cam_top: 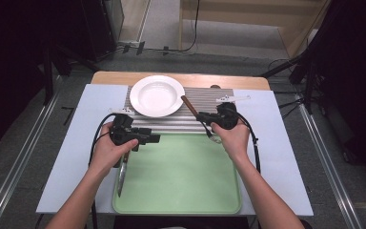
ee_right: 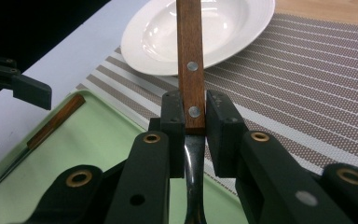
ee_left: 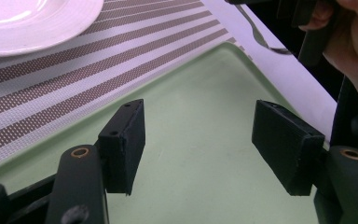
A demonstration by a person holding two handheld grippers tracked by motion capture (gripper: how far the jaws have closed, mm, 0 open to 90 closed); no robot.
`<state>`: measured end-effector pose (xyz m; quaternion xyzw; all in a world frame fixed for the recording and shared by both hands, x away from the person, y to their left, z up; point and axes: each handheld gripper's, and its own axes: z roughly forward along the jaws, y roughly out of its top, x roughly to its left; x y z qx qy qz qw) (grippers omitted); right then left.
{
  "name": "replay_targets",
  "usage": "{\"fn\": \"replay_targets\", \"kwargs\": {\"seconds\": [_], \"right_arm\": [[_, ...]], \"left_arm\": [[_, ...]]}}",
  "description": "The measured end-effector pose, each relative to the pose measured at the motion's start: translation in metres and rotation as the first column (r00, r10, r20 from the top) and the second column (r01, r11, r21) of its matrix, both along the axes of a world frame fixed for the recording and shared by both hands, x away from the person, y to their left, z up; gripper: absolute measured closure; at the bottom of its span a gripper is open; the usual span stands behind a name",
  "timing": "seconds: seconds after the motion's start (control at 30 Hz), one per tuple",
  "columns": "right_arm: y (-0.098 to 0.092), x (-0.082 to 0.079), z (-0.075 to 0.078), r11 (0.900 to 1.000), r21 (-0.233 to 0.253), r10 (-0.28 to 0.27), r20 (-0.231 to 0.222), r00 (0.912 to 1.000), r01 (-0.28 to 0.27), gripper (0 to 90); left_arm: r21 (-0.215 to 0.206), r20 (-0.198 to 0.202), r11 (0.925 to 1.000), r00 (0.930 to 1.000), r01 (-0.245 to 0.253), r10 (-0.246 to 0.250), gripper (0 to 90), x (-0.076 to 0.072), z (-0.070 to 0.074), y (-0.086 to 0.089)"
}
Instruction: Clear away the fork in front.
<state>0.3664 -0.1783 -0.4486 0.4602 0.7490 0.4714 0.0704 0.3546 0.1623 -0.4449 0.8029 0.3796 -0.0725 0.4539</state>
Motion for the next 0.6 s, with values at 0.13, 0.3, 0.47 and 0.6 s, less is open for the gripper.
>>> {"fn": "replay_targets", "kwargs": {"seconds": [0.13,0.3,0.47,0.6], "right_arm": [[0.002,-0.013,-0.002,1.000,0.012,0.012,0.011,0.9999,-0.012,76.7],[0.009,-0.025,-0.005,0.999,0.020,0.043,0.006,0.9991,-0.043,76.7],[0.016,-0.034,-0.008,0.998,0.030,0.063,0.003,0.9980,-0.063,76.8],[0.021,-0.041,-0.012,0.997,0.037,0.072,0.004,0.9974,-0.072,76.7]], "left_arm": [[-0.005,0.028,1.0000,0.9996,-0.002,0.002,34.4,-0.003,0.007,0.001],[-0.021,0.043,0.9998,0.9991,0.004,-0.003,34.5,-0.002,0.013,-0.001],[-0.034,0.052,0.9994,0.9986,0.011,-0.009,34.4,-0.001,0.017,-0.004],[-0.025,0.055,0.9994,0.9982,0.023,-0.022,34.4,-0.001,0.018,-0.007]]}}
